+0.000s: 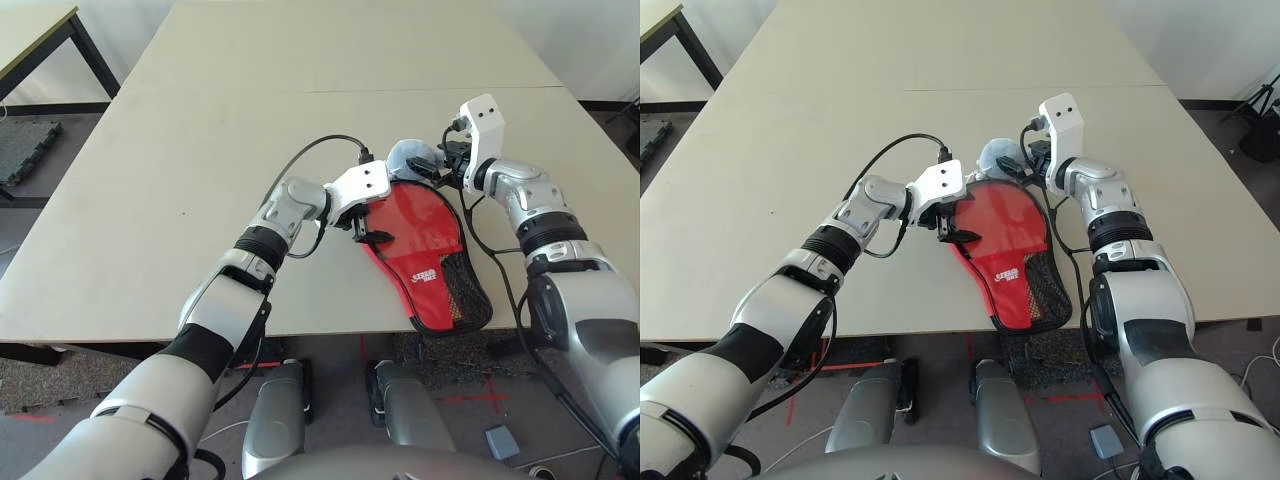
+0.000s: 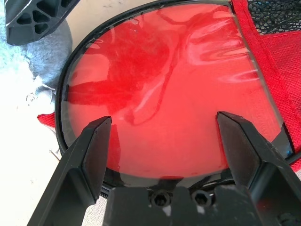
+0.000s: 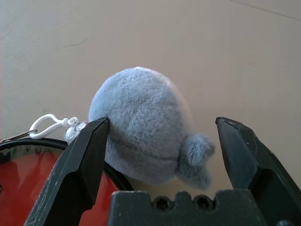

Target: Store the ping-pong paddle in its case and zip it.

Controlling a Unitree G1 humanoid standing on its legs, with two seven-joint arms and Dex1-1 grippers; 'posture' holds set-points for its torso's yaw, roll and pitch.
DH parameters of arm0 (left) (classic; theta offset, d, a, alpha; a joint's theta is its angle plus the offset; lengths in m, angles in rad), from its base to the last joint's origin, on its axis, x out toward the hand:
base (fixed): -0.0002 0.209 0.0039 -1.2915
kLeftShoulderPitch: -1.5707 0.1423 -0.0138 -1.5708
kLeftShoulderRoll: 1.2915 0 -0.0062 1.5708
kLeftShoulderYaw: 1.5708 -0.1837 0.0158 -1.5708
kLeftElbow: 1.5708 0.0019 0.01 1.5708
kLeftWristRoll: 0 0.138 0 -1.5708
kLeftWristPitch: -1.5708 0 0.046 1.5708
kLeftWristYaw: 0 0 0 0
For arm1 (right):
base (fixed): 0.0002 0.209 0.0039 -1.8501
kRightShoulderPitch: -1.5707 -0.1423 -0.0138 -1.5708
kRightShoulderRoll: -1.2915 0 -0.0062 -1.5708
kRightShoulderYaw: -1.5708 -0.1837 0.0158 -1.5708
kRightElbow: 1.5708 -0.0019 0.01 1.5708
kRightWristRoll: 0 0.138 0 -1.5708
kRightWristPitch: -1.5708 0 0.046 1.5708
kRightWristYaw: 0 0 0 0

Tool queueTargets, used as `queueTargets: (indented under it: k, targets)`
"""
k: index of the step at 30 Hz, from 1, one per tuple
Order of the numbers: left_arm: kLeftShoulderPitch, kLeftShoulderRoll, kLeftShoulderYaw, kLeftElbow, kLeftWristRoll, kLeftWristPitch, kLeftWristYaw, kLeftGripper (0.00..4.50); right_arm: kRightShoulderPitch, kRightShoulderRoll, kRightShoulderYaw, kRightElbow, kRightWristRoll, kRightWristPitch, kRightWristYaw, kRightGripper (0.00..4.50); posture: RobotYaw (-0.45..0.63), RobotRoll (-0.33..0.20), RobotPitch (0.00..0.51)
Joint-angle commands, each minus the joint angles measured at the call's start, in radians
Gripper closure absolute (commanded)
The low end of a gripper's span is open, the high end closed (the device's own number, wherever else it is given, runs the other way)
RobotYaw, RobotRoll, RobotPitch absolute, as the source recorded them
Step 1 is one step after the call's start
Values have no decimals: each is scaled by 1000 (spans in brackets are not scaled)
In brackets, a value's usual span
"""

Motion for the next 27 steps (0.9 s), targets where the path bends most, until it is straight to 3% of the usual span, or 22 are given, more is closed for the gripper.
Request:
queueTargets:
  k: [1, 10, 12, 27]
  targets:
    - [43, 11, -36, 17, 30, 26, -9, 0, -12, 12, 19, 44, -33, -37, -16, 645, 43, 0, 144]
    - [50, 15, -37, 0, 26, 37, -11, 0, -19, 9, 4, 81, -48, -49, -31, 3989, 45, 0, 142]
    - [50, 14, -35, -1, 24, 42, -10, 0, -20, -4, -6, 87, -47, -73, -53, 4489, 44, 0, 144]
    - [64, 3, -42, -17, 22, 54, -21, 0, -25, -97, -33, 168, -68, -143, -184, 4489, 38, 0, 146]
